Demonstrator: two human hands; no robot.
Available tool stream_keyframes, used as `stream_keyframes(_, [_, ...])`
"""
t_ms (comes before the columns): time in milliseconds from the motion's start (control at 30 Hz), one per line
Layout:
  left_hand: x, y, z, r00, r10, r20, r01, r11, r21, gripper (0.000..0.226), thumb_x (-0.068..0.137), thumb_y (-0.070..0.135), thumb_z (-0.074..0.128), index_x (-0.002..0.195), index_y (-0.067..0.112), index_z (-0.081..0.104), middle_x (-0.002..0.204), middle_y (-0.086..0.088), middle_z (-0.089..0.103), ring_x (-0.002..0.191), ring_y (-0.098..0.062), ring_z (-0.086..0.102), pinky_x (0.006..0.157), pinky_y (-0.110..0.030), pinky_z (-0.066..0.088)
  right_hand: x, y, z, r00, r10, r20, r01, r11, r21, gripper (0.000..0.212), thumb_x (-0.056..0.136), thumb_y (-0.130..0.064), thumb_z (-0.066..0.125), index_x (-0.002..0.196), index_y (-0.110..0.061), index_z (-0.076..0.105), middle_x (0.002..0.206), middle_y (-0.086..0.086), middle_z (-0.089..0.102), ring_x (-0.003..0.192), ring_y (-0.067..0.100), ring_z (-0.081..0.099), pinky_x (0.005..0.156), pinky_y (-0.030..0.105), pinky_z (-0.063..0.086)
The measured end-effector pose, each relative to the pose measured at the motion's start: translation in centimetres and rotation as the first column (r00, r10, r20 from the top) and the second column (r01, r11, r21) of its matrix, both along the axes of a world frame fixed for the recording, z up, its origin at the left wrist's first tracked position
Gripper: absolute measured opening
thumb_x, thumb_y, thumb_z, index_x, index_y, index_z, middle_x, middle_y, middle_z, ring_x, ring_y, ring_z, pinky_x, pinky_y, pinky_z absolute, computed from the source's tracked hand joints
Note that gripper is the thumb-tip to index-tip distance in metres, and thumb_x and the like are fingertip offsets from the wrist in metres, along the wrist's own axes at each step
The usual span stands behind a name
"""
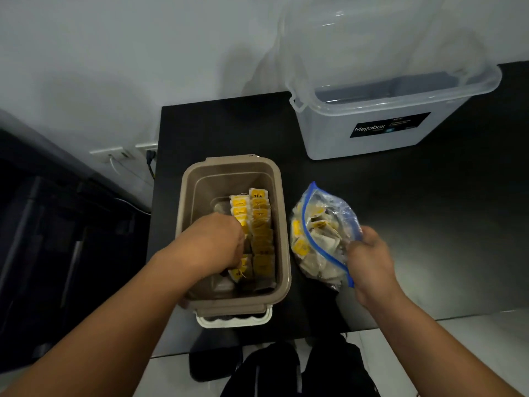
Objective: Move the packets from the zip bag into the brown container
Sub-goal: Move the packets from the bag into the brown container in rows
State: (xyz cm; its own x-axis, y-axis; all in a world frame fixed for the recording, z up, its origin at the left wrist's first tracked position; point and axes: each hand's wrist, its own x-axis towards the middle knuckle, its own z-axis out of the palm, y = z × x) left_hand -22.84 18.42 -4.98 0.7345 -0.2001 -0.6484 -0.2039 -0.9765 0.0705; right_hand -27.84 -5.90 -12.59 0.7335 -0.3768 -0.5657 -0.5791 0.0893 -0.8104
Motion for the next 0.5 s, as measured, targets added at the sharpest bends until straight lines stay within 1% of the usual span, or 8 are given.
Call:
stream_keyframes(67, [0.0, 0.0, 1.5, 0.997, 0.073, 0.009, -0.072, 0.993, -0.089, 0.004, 0.085, 0.029, 0.077, 0.087, 0.026, 0.077, 0.087, 0.008, 0.073, 0.084, -0.009, 0.07, 0.083, -0.03, 0.057, 0.3, -0.3, 0.3, 0.999, 0.033, 0.008, -0.033, 0.999, 0.031, 0.024, 0.096, 0.003, 0.046, 0.1, -0.012, 0.065, 0.088, 0.01, 0.072, 0.08, 0.026, 0.072, 0.059, 0.033, 0.056])
stream_keyframes(100, [0.0, 0.0, 2.5, 0.992, 0.125, 0.034, -0.119, 0.982, -0.145, 0.004, 0.085, 0.03, 0.078, 0.083, 0.028, 0.076, 0.081, 0.011, 0.072, 0.08, -0.005, 0.069, 0.08, -0.027, 0.057, 0.5, -0.5, 0.3, 0.999, 0.049, 0.02, -0.049, 0.998, 0.041, 0.021, 0.098, -0.001, 0.047, 0.098, -0.012, 0.065, 0.087, 0.009, 0.07, 0.08, 0.024, 0.07, 0.064, 0.034, 0.055])
stream_keyframes(167, [-0.1, -0.5, 4.3, 0.968, 0.231, 0.099, -0.199, 0.944, -0.264, 0.007, 0.085, 0.032, 0.078, 0.08, 0.031, 0.073, 0.077, 0.014, 0.07, 0.075, 0.0, 0.066, 0.074, -0.022, 0.053, 0.7, -1.0, 0.2, 0.993, 0.101, 0.053, -0.102, 0.994, 0.024, 0.016, 0.103, -0.015, 0.051, 0.095, -0.014, 0.065, 0.089, 0.007, 0.07, 0.084, 0.022, 0.067, 0.075, 0.036, 0.053])
stream_keyframes(200, [-0.1, -1.1, 5.1, 0.954, 0.274, 0.122, -0.224, 0.92, -0.321, 0.007, 0.086, 0.032, 0.077, 0.082, 0.032, 0.072, 0.077, 0.015, 0.069, 0.075, 0.002, 0.065, 0.072, -0.02, 0.051, 0.9, -1.3, 0.1, 0.987, 0.146, 0.068, -0.146, 0.989, -0.007, 0.018, 0.105, -0.023, 0.053, 0.096, -0.015, 0.066, 0.091, 0.006, 0.071, 0.085, 0.02, 0.067, 0.078, 0.036, 0.053])
stream_keyframes(267, [-0.2, -2.8, 6.4, 0.932, 0.335, 0.139, -0.252, 0.873, -0.417, 0.004, 0.087, 0.034, 0.075, 0.086, 0.034, 0.072, 0.08, 0.015, 0.068, 0.077, 0.004, 0.063, 0.07, -0.016, 0.048, 1.1, -2.0, 0.0, 0.964, 0.254, 0.078, -0.245, 0.964, -0.108, 0.023, 0.107, -0.033, 0.052, 0.096, -0.016, 0.064, 0.088, 0.002, 0.068, 0.082, 0.015, 0.063, 0.076, 0.033, 0.05])
stream_keyframes(367, [-0.4, -6.3, 6.8, 0.93, 0.32, 0.181, -0.201, 0.855, -0.478, 0.001, 0.088, 0.034, 0.074, 0.089, 0.034, 0.074, 0.083, 0.017, 0.068, 0.08, 0.007, 0.061, 0.067, -0.01, 0.043, 1.5, -3.0, -0.1, 0.935, 0.343, 0.091, -0.319, 0.925, -0.208, 0.024, 0.108, -0.033, 0.049, 0.091, -0.02, 0.058, 0.084, -0.003, 0.06, 0.078, 0.012, 0.056, 0.071, 0.032, 0.046])
stream_keyframes(433, [-0.5, -8.8, 5.9, 0.936, 0.292, 0.197, -0.164, 0.857, -0.489, 0.004, 0.089, 0.031, 0.074, 0.091, 0.031, 0.077, 0.085, 0.016, 0.07, 0.08, 0.004, 0.063, 0.071, -0.014, 0.049, 1.8, -3.7, -0.3, 0.919, 0.386, 0.085, -0.359, 0.904, -0.231, 0.024, 0.11, -0.033, 0.046, 0.091, -0.021, 0.055, 0.083, -0.003, 0.06, 0.076, 0.012, 0.056, 0.07, 0.033, 0.045])
stream_keyframes(500, [-0.3, -11.2, 4.2, 0.944, 0.265, 0.196, -0.15, 0.875, -0.461, 0.007, 0.089, 0.028, 0.073, 0.094, 0.029, 0.078, 0.088, 0.012, 0.072, 0.083, -0.003, 0.066, 0.081, -0.025, 0.054, 2.1, -4.4, -0.6, 0.904, 0.42, 0.074, -0.397, 0.892, -0.215, 0.023, 0.111, -0.033, 0.044, 0.094, -0.021, 0.054, 0.082, -0.003, 0.06, 0.075, 0.012, 0.056, 0.07, 0.033, 0.045])
